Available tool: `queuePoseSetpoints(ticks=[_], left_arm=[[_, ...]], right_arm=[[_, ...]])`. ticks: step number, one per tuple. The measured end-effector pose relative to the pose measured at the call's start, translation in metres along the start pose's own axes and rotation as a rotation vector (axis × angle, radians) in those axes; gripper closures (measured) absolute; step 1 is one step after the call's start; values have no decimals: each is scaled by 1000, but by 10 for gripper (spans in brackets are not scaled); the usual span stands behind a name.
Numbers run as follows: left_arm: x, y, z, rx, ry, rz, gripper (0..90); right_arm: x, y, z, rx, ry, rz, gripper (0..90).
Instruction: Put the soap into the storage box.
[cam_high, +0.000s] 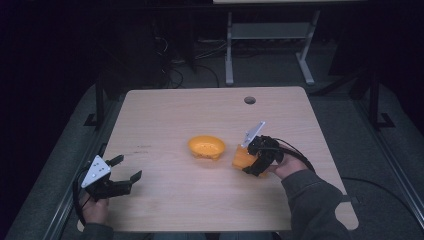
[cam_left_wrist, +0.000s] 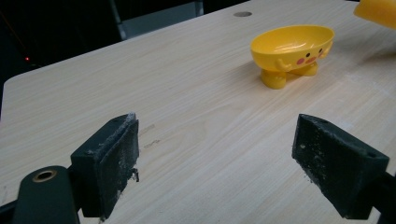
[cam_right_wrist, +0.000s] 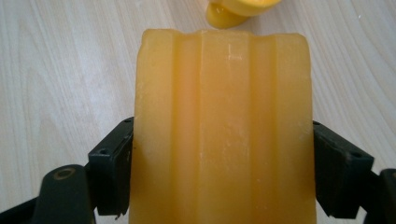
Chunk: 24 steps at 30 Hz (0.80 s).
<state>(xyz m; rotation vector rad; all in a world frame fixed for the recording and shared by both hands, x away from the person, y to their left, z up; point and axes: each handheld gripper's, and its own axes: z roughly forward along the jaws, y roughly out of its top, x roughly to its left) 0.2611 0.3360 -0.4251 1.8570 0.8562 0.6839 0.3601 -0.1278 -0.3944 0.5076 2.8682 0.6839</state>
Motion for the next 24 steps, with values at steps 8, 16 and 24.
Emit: queuePoseSetpoints(ticks=[8, 16, 24], left_arm=[[0, 0, 0, 0, 1, -2, 139], [0, 0, 0, -6, 1, -6, 139], [0, 0, 0, -8, 2, -8, 139]], right_arm=[[0, 10, 3, 17, 3, -22, 205], [-3, 17, 2, 2, 13, -24, 205], [-5, 26, 0, -8, 12, -42, 205]])
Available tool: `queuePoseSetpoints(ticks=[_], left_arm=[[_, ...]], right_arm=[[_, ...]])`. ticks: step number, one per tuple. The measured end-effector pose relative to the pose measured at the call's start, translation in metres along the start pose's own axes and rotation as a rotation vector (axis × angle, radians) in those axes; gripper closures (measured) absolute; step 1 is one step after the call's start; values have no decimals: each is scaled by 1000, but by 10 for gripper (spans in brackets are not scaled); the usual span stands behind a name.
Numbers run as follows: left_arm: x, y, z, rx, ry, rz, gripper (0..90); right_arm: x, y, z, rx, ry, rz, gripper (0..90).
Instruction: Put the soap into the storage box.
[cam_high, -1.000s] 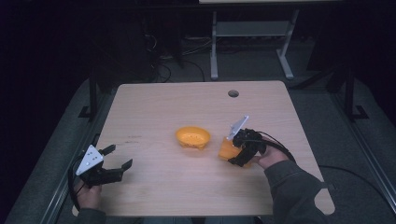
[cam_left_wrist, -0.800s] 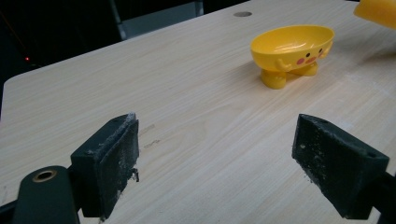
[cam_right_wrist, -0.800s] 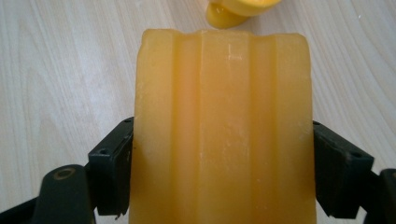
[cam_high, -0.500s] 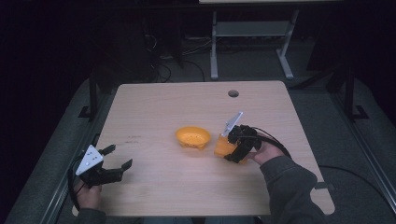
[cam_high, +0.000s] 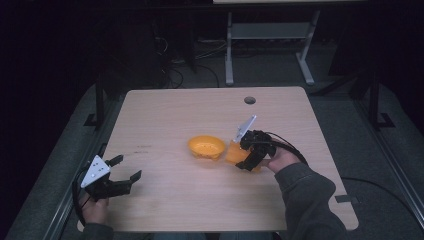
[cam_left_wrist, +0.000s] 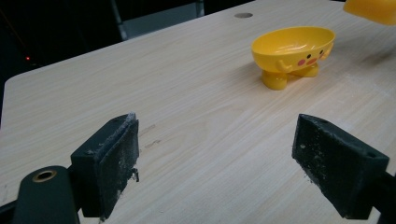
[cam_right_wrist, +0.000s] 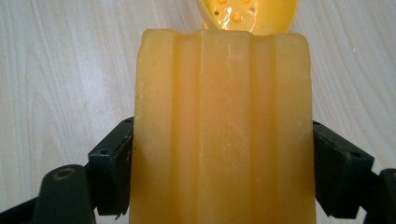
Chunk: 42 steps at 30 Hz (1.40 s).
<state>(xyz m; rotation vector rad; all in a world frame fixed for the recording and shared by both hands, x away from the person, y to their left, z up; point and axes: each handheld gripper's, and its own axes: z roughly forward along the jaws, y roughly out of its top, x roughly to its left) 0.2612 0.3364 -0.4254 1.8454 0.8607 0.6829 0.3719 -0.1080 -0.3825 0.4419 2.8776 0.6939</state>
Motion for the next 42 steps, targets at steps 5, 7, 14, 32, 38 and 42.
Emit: queuePoseSetpoints(ticks=[5, 7, 14, 32, 38, 42], left_arm=[[0, 0, 0, 2, -1, -2, 139], [0, 0, 0, 1, -1, -1, 139], [-1, 0, 1, 9, -5, 6, 139], [0, 0, 1, 10, -4, 7, 139], [0, 0, 1, 7, -3, 1, 139], [0, 0, 1, 8, -4, 5, 139]], right_arm=[[-2, 6, -2, -14, 5, -2, 205], [-2, 7, -1, -11, 3, -5, 205], [-6, 14, 0, -4, 11, -8, 205], [-12, 32, -2, -25, 20, -22, 205], [-12, 38, -1, -11, 18, -33, 205], [-12, 45, -1, -12, 16, -43, 205]])
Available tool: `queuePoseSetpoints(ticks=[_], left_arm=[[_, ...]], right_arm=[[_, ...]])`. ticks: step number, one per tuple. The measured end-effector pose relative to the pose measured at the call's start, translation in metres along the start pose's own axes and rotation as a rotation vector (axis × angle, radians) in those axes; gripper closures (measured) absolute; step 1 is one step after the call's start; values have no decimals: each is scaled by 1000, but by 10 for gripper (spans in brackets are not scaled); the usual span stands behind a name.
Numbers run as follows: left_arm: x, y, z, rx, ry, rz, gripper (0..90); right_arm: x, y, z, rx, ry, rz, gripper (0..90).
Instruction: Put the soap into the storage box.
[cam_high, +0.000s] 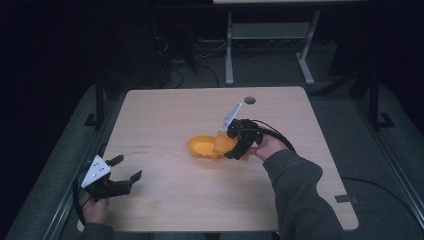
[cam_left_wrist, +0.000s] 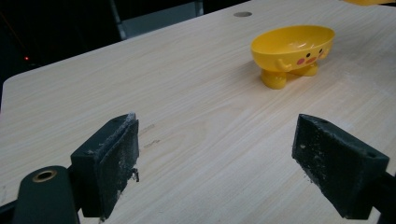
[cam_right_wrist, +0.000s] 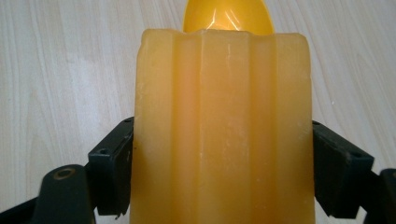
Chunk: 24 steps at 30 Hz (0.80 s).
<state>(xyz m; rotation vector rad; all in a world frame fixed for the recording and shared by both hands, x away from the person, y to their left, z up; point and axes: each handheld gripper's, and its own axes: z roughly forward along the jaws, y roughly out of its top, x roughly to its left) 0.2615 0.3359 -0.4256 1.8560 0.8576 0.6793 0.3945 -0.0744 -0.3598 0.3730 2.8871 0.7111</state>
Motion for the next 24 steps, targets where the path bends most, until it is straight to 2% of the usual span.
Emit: queuePoseSetpoints(ticks=[15, 18, 24], left_arm=[[0, 0, 0, -8, 3, -3, 139], [0, 0, 0, -9, 3, -4, 139], [0, 0, 0, -6, 2, -2, 139]], right_arm=[[-6, 16, 2, -9, 3, -17, 205], [-8, 20, 3, -28, 11, -16, 205], [-11, 29, 5, -10, 15, -37, 205]])
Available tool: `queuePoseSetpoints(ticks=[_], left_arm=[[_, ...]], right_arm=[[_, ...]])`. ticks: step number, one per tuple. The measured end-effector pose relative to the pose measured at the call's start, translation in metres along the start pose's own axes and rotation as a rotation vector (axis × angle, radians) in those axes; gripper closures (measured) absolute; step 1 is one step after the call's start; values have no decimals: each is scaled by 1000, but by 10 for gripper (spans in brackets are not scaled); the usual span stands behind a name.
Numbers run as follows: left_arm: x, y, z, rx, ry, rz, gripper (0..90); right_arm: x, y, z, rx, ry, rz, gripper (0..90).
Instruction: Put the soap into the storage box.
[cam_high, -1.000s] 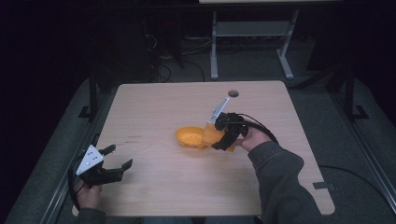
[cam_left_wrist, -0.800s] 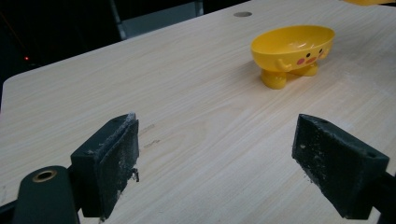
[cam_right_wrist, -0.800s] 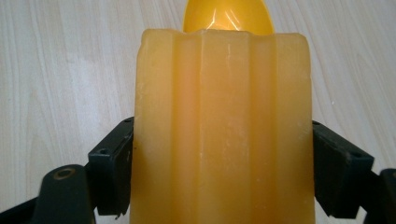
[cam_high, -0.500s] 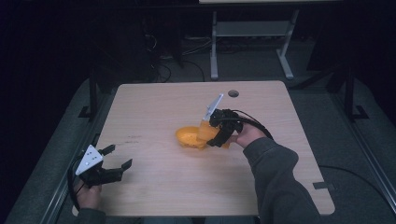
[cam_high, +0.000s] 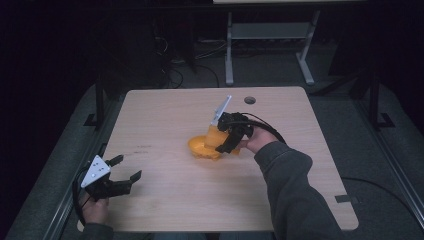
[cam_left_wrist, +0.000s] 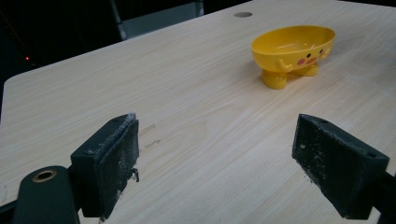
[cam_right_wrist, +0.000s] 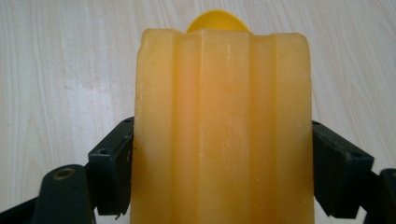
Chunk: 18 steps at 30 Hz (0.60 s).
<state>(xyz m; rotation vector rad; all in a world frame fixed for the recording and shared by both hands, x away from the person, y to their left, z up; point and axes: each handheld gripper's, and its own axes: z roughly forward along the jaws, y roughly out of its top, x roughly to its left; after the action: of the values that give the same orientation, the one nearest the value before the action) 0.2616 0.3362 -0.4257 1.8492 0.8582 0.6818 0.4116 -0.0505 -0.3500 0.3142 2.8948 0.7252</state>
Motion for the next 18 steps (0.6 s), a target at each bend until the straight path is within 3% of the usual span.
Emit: queuePoseSetpoints(ticks=[18], left_arm=[[0, 0, 0, -6, 2, -1, 139]], right_arm=[[-7, 20, 14, 1, 29, -12, 205]])
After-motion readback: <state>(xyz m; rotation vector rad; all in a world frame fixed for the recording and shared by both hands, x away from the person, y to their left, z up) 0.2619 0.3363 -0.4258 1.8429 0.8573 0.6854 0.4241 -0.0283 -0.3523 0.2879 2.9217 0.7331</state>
